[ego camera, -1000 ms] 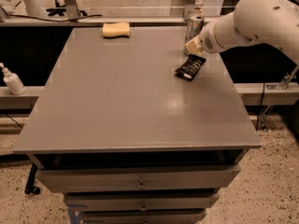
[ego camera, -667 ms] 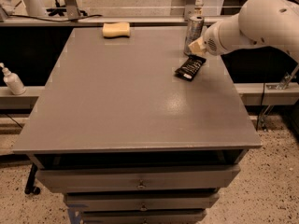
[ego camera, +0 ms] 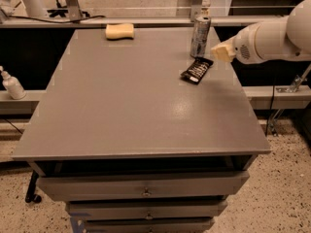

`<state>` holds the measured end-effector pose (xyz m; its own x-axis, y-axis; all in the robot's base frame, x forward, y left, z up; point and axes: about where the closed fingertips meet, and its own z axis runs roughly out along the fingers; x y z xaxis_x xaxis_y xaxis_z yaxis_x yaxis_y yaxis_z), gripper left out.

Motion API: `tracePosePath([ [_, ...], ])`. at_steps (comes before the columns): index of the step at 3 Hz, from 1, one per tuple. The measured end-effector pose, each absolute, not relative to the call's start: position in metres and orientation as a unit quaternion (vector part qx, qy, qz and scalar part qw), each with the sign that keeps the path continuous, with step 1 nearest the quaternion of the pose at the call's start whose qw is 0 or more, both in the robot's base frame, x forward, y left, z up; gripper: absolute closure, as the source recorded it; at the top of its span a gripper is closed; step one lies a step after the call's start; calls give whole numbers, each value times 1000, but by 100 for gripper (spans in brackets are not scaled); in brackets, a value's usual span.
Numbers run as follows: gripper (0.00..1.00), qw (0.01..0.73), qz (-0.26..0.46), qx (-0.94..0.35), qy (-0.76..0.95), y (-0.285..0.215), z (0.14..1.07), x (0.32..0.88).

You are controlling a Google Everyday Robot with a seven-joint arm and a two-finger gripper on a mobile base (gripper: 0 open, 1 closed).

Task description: Move rxbar chocolate near redbull can

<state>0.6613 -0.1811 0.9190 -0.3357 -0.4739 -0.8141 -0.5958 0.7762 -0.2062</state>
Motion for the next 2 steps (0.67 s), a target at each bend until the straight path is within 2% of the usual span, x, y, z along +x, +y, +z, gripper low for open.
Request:
tracePosePath([
  [1,13,479,67,-342,805,-207,932,631],
  [2,0,474,70,-371,795,-225,944,603],
])
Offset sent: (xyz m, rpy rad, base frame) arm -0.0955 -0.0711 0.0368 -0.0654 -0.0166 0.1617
